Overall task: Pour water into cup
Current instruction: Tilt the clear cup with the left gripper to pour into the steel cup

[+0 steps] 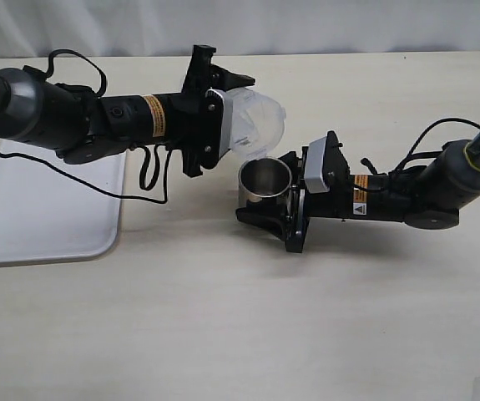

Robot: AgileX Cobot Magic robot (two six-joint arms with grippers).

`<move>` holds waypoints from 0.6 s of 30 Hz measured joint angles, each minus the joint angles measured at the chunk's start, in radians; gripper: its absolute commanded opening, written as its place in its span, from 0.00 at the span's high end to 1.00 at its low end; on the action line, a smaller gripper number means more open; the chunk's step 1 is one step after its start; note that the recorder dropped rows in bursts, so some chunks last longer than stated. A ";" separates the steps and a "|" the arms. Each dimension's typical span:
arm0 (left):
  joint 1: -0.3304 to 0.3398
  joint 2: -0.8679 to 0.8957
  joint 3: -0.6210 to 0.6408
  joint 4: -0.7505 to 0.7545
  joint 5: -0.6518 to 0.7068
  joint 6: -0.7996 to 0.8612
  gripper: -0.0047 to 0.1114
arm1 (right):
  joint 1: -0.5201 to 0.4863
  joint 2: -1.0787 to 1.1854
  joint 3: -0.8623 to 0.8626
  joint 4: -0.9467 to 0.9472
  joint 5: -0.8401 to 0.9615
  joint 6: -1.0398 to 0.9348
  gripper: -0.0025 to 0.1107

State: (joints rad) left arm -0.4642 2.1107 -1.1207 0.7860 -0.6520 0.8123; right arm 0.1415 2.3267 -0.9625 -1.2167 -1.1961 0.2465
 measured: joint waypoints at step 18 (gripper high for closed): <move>0.000 0.000 0.000 0.000 0.000 0.138 0.96 | 0.000 0.000 0.000 0.000 0.000 0.000 0.94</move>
State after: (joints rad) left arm -0.4642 2.1107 -1.1207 0.7860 -0.6520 0.9503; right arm 0.1415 2.3267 -0.9625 -1.2167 -1.1961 0.2465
